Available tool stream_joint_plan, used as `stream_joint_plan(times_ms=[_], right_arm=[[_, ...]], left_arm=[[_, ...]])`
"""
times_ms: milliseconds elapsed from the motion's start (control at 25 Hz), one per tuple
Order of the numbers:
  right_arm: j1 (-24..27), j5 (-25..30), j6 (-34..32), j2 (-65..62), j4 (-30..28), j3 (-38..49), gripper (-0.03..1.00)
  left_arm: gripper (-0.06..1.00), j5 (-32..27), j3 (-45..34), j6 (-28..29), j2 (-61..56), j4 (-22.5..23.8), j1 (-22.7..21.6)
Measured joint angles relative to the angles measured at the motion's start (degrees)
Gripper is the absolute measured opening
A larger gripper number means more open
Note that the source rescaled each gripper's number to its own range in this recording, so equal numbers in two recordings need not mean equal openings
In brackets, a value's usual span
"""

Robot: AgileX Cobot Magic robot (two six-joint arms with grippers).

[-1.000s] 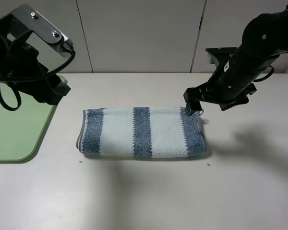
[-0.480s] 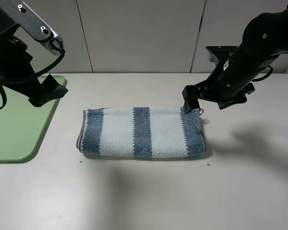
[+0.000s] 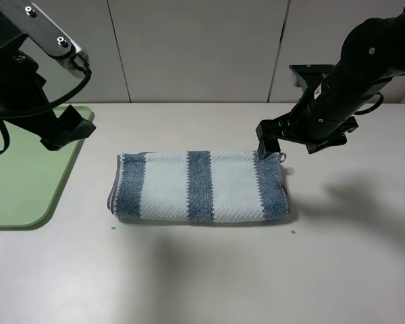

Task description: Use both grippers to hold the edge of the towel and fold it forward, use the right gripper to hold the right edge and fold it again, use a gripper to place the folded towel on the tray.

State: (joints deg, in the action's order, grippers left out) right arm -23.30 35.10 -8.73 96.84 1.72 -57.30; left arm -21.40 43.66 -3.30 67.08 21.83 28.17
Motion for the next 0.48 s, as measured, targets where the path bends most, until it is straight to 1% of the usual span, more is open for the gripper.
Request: stream_joint_plan(times_ms=[200, 320, 480], right_arm=[[0.0, 0.0, 0.0, 0.0, 0.0, 0.0, 1.00], [0.0, 0.0, 0.0, 0.0, 0.0, 0.0, 1.00], [0.0, 0.0, -1.3, 0.2, 0.0, 0.0, 1.00]], left_arm=[[1.00, 0.0, 0.0, 0.0, 0.0, -0.1, 0.0], [1.00, -0.8, 0.0, 0.0, 0.0, -1.0, 0.0], [1.00, -2.6, 0.0, 0.0, 0.0, -3.4, 0.0]])
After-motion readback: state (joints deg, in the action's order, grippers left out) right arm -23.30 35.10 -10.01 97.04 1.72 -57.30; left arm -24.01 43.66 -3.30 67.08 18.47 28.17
